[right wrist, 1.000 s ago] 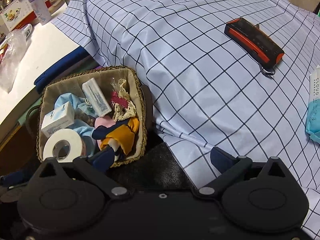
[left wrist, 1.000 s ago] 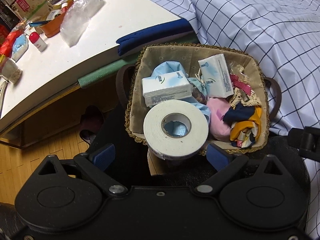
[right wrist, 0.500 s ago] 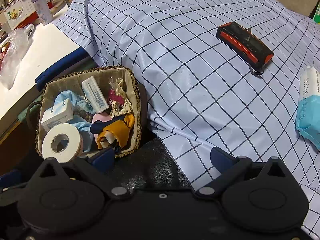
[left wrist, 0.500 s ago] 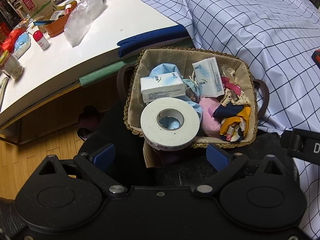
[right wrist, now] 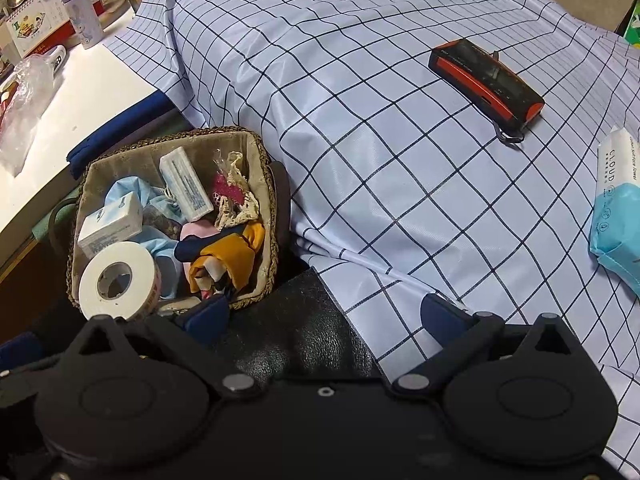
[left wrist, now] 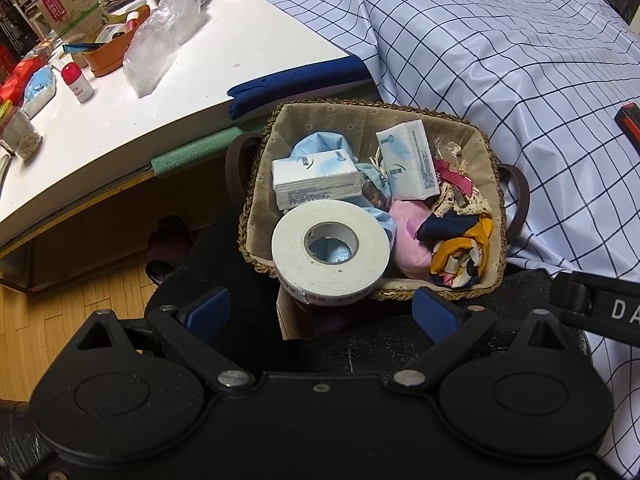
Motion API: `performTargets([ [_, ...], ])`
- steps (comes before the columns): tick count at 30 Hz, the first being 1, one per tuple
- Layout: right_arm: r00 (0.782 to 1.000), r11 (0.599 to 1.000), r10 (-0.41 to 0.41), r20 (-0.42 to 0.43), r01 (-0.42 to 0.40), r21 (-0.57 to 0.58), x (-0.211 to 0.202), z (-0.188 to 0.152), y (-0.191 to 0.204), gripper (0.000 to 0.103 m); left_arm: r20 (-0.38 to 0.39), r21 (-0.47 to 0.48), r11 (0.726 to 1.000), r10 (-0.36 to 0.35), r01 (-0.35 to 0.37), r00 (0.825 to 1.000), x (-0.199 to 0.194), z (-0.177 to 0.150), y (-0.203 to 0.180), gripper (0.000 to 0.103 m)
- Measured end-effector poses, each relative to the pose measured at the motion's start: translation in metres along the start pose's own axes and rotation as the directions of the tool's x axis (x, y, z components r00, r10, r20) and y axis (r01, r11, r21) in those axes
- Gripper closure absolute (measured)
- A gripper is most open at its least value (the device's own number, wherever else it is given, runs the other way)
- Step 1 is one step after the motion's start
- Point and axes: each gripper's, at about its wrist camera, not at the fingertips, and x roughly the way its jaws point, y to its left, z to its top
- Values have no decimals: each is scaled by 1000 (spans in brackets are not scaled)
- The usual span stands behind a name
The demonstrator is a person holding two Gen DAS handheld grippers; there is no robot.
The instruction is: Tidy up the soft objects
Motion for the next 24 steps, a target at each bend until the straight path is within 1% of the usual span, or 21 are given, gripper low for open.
performTargets([
  [24, 1000, 1000, -7, -14, 6, -17, 8, 0, 3, 1, -18, -2, 1000, -8, 8, 1000, 8, 1, 2, 8],
])
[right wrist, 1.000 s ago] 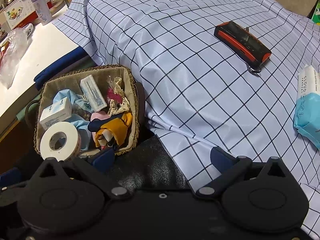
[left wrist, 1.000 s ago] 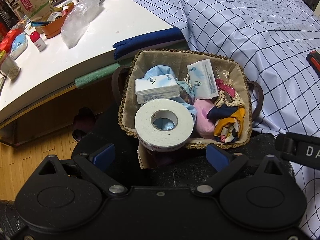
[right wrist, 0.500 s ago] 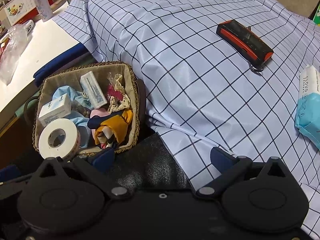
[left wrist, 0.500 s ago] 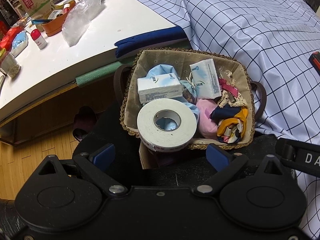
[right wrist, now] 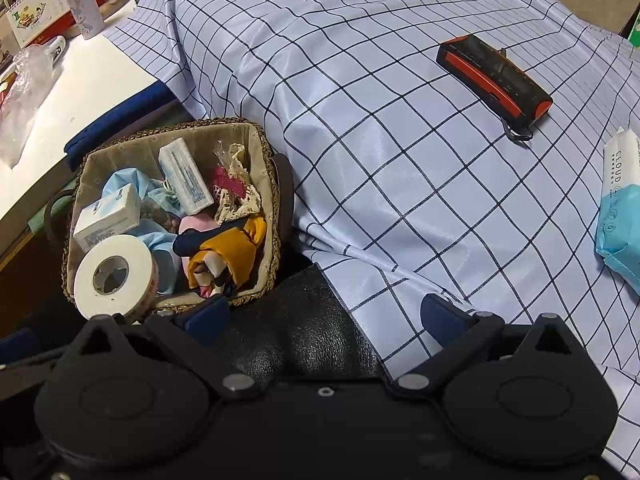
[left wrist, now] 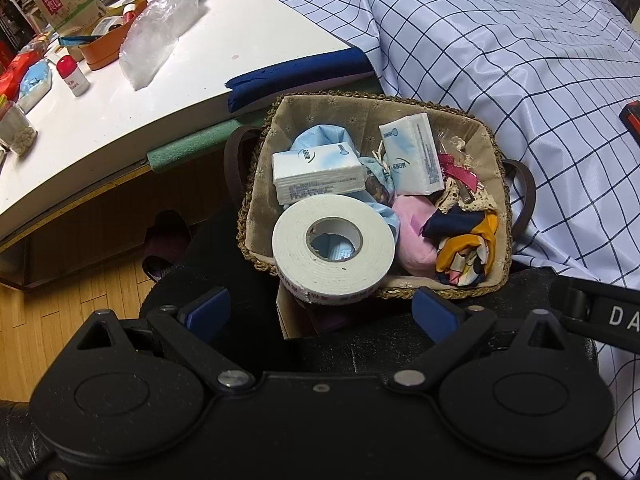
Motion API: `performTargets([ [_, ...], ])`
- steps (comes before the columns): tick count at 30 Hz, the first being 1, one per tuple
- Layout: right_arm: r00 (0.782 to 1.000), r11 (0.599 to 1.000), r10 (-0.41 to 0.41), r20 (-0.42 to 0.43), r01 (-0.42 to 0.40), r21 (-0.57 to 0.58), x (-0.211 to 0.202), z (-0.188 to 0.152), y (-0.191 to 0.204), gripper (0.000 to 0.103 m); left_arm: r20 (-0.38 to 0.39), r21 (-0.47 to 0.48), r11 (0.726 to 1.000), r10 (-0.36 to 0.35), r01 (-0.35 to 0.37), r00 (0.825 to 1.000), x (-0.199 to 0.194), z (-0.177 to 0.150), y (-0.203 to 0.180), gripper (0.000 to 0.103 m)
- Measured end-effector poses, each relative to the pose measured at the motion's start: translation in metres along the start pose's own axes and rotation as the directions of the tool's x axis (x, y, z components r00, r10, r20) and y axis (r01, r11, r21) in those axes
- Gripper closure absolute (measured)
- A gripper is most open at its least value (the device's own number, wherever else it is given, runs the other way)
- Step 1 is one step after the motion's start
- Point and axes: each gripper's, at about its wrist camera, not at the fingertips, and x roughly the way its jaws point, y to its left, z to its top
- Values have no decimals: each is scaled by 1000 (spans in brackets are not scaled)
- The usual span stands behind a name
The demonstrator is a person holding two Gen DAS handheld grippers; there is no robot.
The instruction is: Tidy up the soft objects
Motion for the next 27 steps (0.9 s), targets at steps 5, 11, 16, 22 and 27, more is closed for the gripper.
performTargets([
  [5, 1000, 1000, -4, 3, 4, -3, 0, 0, 0, 1, 0, 1, 1000, 1, -1, 1000, 0, 0, -1, 8],
  [11, 1000, 1000, -5, 9, 5, -4, -3, 0, -1, 1, 0, 4, 1000, -1, 1, 1000, 0, 0, -1, 8],
  [16, 1000, 1000, -4, 9, 4, -5, -3, 0, 0, 1, -2, 6, 1000, -4, 4, 1000, 0, 0, -1, 8],
  [22, 1000, 1000, -2, 8, 2, -4, -3, 1, 0, 1, -4, 7, 1000, -5, 5, 1000, 1, 0, -1, 8],
  [27, 1000, 1000, -1, 7, 1, -4, -2, 1, 0, 1, -5, 12, 1000, -8, 8, 1000, 1, 0, -2, 9],
])
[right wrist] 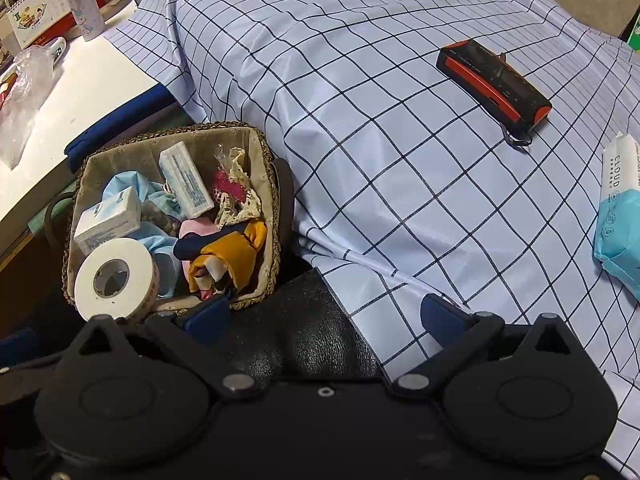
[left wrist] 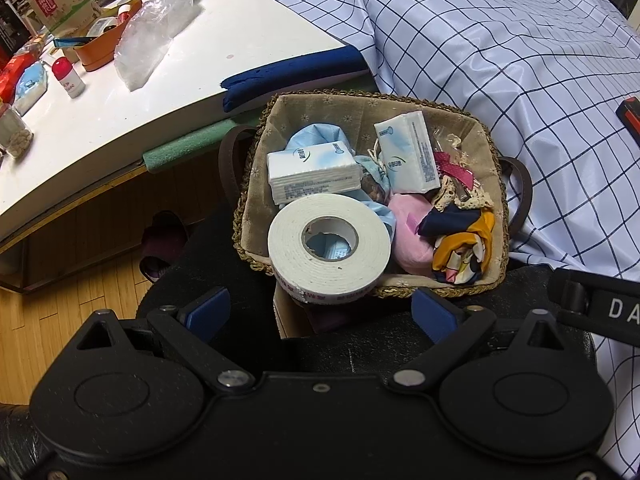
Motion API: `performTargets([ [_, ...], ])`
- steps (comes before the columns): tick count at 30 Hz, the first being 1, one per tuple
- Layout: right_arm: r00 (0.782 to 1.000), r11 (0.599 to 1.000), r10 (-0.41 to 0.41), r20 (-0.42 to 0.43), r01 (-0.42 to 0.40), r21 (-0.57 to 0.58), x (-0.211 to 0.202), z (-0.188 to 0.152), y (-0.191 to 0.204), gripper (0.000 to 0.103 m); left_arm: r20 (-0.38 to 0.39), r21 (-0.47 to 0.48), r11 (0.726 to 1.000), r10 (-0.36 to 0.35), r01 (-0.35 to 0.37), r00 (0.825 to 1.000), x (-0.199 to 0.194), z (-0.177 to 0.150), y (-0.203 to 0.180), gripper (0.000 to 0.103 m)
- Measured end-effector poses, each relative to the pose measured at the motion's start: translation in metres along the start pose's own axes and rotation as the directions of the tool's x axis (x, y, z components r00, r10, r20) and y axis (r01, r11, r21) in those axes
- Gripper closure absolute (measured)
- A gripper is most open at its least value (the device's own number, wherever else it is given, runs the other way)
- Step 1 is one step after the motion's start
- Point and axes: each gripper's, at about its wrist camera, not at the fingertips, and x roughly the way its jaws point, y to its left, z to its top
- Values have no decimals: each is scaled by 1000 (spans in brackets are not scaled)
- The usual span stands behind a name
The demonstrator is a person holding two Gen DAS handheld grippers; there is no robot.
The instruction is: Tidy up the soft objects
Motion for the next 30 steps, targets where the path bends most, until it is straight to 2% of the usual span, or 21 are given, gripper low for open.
performTargets([
  [30, 1000, 1000, 8, 0, -8, -7, 2, 0, 2, 1, -3, 13, 1000, -5, 6, 1000, 0, 0, -1, 8],
])
